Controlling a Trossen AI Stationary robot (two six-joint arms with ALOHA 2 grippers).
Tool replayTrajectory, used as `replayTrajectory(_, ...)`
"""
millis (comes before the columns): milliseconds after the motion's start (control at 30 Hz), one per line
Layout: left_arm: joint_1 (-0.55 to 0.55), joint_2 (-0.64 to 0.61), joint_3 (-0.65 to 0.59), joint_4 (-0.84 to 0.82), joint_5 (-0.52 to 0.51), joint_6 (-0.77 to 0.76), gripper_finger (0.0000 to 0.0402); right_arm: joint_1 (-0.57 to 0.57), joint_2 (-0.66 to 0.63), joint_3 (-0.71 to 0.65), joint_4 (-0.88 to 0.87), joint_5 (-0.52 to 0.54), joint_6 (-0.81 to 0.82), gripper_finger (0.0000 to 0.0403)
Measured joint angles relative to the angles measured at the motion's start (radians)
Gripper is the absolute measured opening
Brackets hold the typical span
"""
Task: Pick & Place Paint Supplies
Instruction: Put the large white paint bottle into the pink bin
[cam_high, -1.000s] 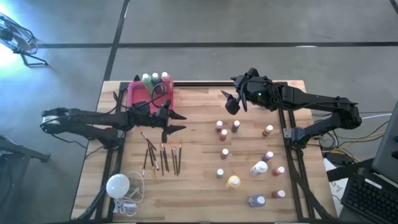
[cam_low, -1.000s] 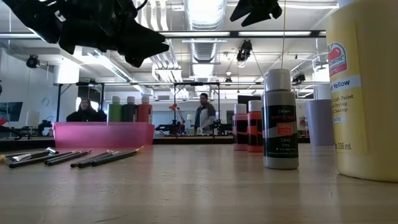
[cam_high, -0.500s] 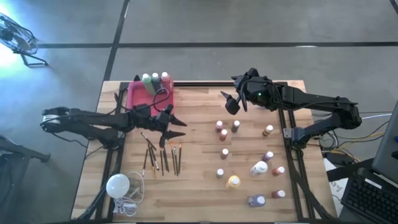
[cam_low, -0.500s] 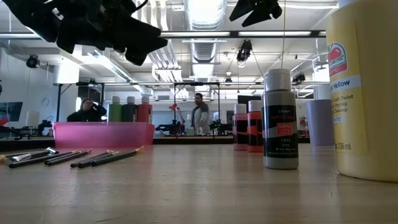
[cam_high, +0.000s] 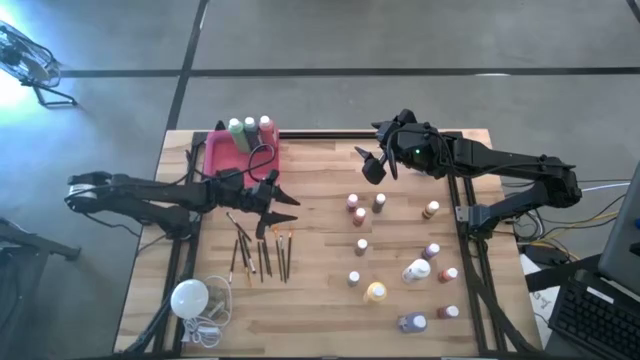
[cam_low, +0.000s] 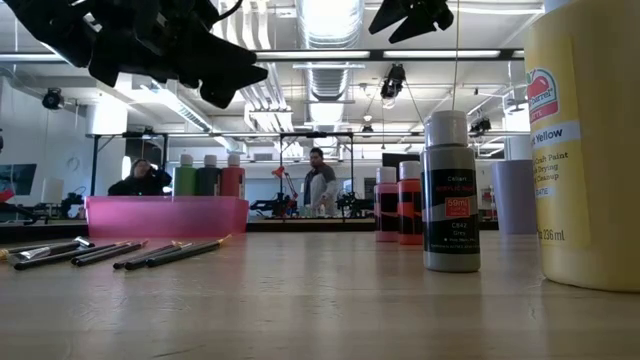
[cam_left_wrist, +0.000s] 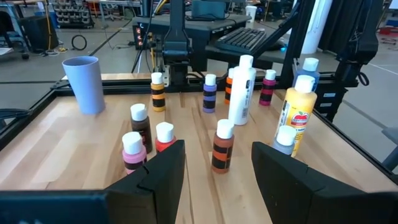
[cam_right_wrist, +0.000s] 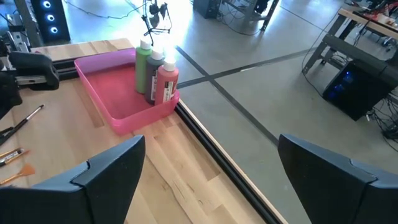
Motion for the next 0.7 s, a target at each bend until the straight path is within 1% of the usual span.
replayTrajectory(167, 0.000, 0.000, 0.000, 0.000, 0.000, 0.000, 0.0193, 0.000, 0.000, 0.000, 0.013, 0.000, 0.002, 0.0364)
replayTrajectory(300, -0.001, 0.000, 0.000, -0.002, 0.000, 0.000, 0.0193, 0.000, -0.001, 0.000, 0.026, -0.012, 0.111, 0.0364)
replayTrajectory(367, -0.007, 0.000, 0.000, -0.003, 0.000, 0.000, 0.0193, 0.000, -0.001, 0.000, 0.015, -0.068, 0.129, 0.0364)
replayTrajectory(600, -0.041, 0.000, 0.000, -0.003, 0.008, 0.029, 0.0193, 0.014, 0.002, 0.000, -0.078, -0.366, 0.126, 0.0364)
replayTrajectory(667, -0.045, 0.000, 0.000, -0.003, 0.009, 0.033, 0.0193, 0.032, 0.002, 0.000, -0.108, -0.429, 0.129, 0.0364)
replayTrajectory(700, -0.045, 0.000, 0.000, -0.003, 0.009, 0.033, 0.0193, 0.046, 0.002, 0.000, -0.118, -0.445, 0.128, 0.0364)
